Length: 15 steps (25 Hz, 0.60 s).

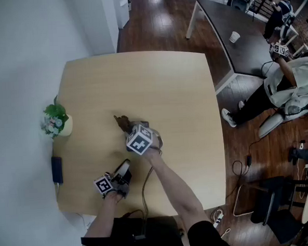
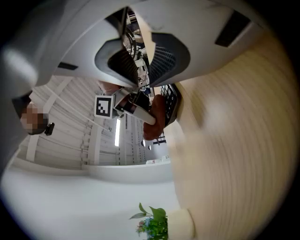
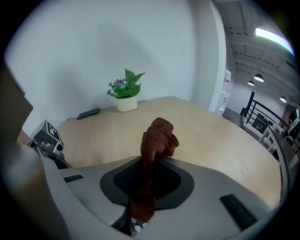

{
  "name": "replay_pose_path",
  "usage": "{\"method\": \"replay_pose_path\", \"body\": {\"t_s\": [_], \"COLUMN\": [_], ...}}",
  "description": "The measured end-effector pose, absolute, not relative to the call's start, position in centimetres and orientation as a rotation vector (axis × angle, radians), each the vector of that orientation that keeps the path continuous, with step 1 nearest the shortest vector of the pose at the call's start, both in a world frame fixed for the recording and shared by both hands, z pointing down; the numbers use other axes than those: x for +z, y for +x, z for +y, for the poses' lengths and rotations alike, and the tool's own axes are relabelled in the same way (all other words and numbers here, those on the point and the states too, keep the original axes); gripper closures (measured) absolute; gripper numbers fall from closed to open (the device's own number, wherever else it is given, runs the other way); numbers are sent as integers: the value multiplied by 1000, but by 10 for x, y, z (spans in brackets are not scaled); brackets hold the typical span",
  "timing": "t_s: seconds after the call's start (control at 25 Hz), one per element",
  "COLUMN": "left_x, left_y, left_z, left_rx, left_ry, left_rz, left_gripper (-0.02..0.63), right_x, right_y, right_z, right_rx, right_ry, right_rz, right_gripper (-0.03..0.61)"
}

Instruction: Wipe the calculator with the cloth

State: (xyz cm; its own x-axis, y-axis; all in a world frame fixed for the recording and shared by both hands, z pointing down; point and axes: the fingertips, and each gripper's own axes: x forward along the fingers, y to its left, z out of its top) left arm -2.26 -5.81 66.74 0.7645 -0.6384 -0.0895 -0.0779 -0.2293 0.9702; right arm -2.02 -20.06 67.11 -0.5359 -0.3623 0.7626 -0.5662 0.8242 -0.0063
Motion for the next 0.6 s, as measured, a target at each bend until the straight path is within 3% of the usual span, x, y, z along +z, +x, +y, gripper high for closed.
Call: {"method": "replay_pose_path", "body": {"t_s": [0.2,0.44,0.6], "left_x": [669,675,675], "left_y": [-37,-51,-53], "left_z": [-68,-73,-74], "left_rx": [-618,-685,-687], "left_ry": [1705,1590,1599], "left_rz": [-511,-489,-484], "left_gripper": [539,555,555], "right_x": [681,683,662], "right_y": [7,114,64], "right_z": [-207,-185,-193], "right_rx": [353,535,510], "right_ry": [759,1016,967], "right_rz": [-2089,-1909,-2076], "right_gripper": [514,514,515]}}
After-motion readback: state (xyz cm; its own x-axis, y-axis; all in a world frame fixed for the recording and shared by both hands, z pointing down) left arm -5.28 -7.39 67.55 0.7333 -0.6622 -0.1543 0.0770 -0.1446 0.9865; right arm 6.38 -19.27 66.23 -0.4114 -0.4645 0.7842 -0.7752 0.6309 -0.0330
